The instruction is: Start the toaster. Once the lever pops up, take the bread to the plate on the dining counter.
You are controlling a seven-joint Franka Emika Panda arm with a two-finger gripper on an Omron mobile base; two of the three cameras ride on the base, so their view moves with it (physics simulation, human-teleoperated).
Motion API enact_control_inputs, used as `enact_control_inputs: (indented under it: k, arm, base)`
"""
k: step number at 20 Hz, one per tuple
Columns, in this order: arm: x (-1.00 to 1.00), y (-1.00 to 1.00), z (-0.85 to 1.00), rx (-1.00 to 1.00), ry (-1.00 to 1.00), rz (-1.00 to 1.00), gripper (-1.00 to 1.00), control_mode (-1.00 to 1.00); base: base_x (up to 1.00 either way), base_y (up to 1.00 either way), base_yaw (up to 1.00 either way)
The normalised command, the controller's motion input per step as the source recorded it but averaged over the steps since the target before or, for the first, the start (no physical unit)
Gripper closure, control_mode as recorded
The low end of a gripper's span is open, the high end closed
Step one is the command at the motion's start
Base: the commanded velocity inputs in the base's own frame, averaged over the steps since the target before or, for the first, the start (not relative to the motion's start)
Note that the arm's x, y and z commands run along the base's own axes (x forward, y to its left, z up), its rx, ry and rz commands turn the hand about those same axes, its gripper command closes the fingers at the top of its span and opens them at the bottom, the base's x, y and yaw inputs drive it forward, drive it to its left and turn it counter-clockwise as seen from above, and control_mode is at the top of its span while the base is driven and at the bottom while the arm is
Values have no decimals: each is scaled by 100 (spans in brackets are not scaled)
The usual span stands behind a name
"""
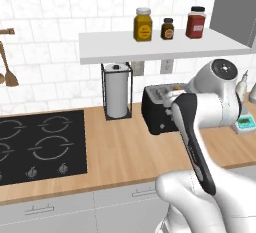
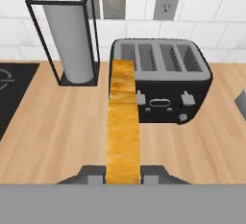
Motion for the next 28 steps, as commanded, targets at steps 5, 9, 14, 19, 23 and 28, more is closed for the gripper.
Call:
enact_control_inputs:
  k: [5, 9, 14, 19, 23, 28]
  arm:
    - [-41, -1, 15, 0, 4, 0, 100, -100]
    - [-26, 0, 0, 0, 1, 0, 100, -100]
    - [-28, -7, 0, 2, 0, 0, 100, -100]
    - [-15, -17, -7, 5, 0, 0, 100, -100]
    - [-13, -1, -11, 0, 0, 0, 100, -100]
    - [-2, 0, -6, 0, 0, 0, 100, -100]
  base:
    - [0, 0, 0]
    - [0, 0, 0]
    - [0, 0, 0]
    - [0, 0, 0]
    - [0, 0, 0]
    - [0, 0, 0]
